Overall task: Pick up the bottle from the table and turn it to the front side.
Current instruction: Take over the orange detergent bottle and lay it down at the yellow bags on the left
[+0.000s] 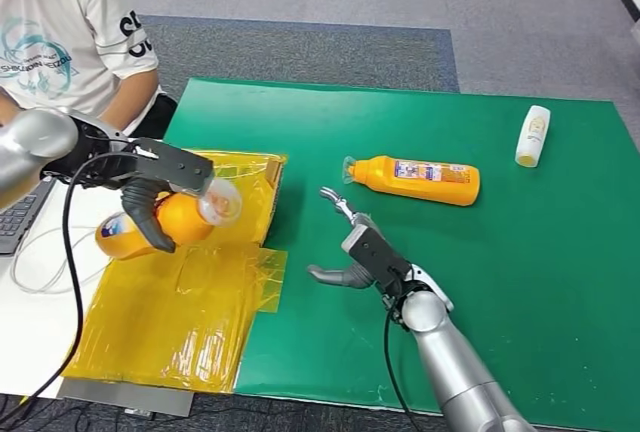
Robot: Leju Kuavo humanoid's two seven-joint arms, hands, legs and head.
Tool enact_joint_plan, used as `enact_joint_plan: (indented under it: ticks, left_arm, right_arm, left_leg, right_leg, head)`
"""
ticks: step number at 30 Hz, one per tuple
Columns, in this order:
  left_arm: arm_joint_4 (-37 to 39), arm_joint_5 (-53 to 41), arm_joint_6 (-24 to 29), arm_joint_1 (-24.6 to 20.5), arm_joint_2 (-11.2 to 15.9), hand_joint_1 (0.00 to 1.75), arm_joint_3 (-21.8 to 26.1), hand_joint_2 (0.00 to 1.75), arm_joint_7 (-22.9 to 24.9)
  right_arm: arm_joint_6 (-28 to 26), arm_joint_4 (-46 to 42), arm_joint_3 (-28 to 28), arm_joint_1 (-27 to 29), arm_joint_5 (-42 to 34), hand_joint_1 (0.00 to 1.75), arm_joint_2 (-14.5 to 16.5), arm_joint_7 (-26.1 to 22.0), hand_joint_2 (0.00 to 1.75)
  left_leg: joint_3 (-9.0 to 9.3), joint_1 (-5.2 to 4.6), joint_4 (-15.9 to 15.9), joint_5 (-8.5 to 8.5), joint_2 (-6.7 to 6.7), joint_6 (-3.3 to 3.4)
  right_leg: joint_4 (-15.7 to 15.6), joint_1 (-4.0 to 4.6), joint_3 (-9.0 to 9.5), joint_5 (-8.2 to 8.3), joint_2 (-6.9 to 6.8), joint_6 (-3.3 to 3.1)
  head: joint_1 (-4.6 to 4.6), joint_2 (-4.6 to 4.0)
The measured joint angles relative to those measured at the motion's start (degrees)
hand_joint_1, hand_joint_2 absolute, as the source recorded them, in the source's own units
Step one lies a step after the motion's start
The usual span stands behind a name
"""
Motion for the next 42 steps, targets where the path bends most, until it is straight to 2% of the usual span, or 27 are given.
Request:
enact_joint_plan:
  ticks: [8,13,18,24,34,42]
  left_arm:
    - [2.85,-18.9,9.39,1.46,-2.21,1.75,-4.17,1.75,-11.18]
    - [4.71,-22.43,17.41,4.53,-4.52,1.75,-5.03,1.75,-13.96]
    - [7.22,-25.38,24.66,10.06,-7.05,1.75,-2.81,1.75,-16.35]
    - [8.59,-25.39,25.32,13.68,-8.51,1.75,1.39,1.75,-17.04]
    - [9.78,-17.66,20.43,18.39,-8.69,1.75,10.4,1.75,-16.4]
    - [10.91,-16.5,19.98,19.41,-8.69,1.75,13.01,1.75,-16.32]
  right_arm:
    - [-2.19,-0.39,0.24,0.27,0.3,0.0,0.07,0.91,1.75]
    - [-2.68,-1.6,0.2,0.76,0.82,0.0,0.03,1.33,1.75]
    - [-2.96,-2.7,0.2,1.53,1.29,0.0,0.03,1.59,1.75]
    - [-3.13,-3.0,0.26,1.92,1.32,0.0,-0.02,1.71,1.75]
    - [-3.69,-2.98,2.1,1.78,0.28,0.0,-0.04,2.35,1.75]
    - [-3.8,-2.98,2.97,1.45,0.03,0.0,-0.05,2.42,1.75]
  left_leg:
    - [-0.02,0.0,0.0,0.02,-0.01,0.01]
    - [-0.06,-0.01,0.0,0.02,-0.01,0.01]
    - [-0.11,-0.01,0.0,0.02,0.01,0.01]
    - [-0.14,-0.01,0.0,0.03,0.01,0.0]
    - [-0.15,-0.01,0.0,0.07,0.0,0.01]
    - [-0.14,-0.01,0.0,0.1,-0.01,0.02]
  right_leg:
    - [-0.02,-0.01,-0.03,0.03,0.01,0.02]
    - [-0.02,-0.02,-0.06,0.04,0.01,0.02]
    - [-0.02,-0.02,-0.14,0.05,0.03,0.01]
    - [-0.02,-0.02,-0.17,0.06,0.02,0.0]
    - [-0.01,-0.01,-0.14,0.07,0.01,0.0]
    - [-0.01,-0.01,-0.13,0.12,0.0,-0.02]
  head:
    - [0.02,0.0]
    - [0.0,-0.02]
    - [0.01,-0.01]
    - [0.01,-0.01]
    - [0.01,-0.02]
    - [0.0,-0.01]
